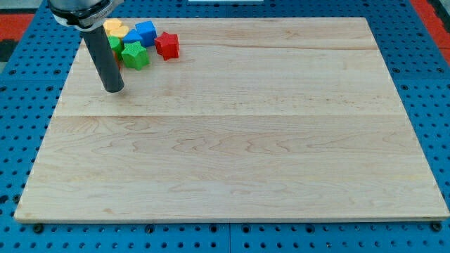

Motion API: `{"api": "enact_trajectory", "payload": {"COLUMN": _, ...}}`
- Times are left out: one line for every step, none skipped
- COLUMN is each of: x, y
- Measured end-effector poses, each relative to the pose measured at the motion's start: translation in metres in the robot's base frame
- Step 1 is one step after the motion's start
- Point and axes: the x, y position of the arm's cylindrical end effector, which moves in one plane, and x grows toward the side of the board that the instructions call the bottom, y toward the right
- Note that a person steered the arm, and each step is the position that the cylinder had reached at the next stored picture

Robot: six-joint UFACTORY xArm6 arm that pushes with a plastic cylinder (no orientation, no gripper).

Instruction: Move the arm towards top left of the board

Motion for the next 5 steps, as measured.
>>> {"api": "enact_trajectory", "payload": {"x": 0.000, "y": 0.007}}
{"api": "enact_trajectory", "payload": {"x": 0.000, "y": 0.008}}
{"api": "enact_trajectory", "payload": {"x": 0.004, "y": -0.003}}
{"api": "enact_trajectory", "payload": {"x": 0.030, "y": -0.080}}
{"api": "enact_trajectory", "payload": {"x": 0.034, "y": -0.111}}
